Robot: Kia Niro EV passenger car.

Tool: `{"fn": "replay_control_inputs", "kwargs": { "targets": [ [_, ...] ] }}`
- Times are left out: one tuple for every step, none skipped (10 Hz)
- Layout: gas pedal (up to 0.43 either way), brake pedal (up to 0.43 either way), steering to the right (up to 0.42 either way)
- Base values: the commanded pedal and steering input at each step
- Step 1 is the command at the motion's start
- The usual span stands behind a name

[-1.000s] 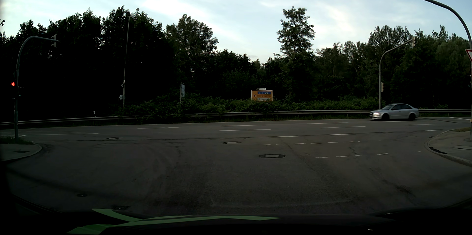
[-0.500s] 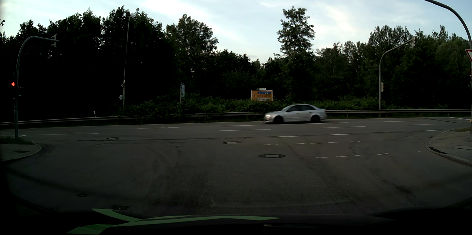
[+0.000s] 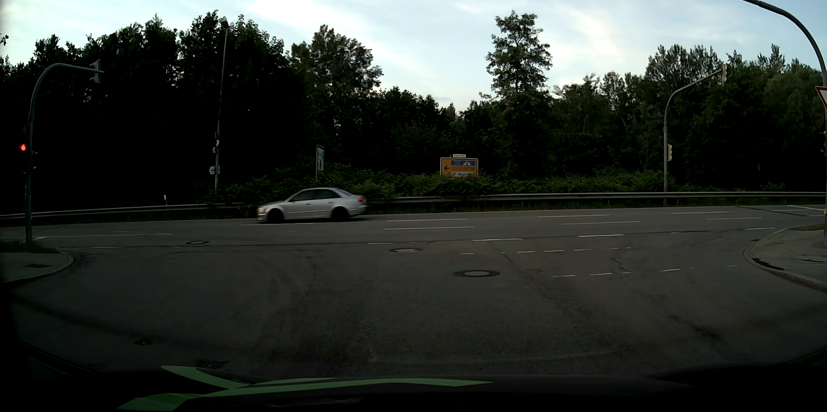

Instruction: Follow the waypoints while adhering to traffic rules and regulations

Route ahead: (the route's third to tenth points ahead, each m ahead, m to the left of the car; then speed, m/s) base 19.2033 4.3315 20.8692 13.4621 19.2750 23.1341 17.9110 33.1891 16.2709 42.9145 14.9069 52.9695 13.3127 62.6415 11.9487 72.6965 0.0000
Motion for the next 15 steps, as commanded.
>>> {"fn": "replay_control_inputs", "kwargs": {
  "targets": [
    [0.0, 0.323, -0.013],
    [0.0, 0.323, -0.013],
    [0.0, 0.323, -0.013],
    [0.0, 0.323, -0.013],
    [0.0, 0.323, -0.013],
    [0.0, 0.323, -0.013],
    [0.0, 0.323, -0.013],
    [0.0, 0.323, -0.013],
    [0.0, 0.323, -0.013],
    [0.0, 0.323, -0.013],
    [0.0, 0.323, -0.013],
    [0.0, 0.323, -0.013],
    [0.0, 0.323, -0.013],
    [0.0, 0.323, -0.013],
    [0.0, 0.323, -0.013]
  ]
}}
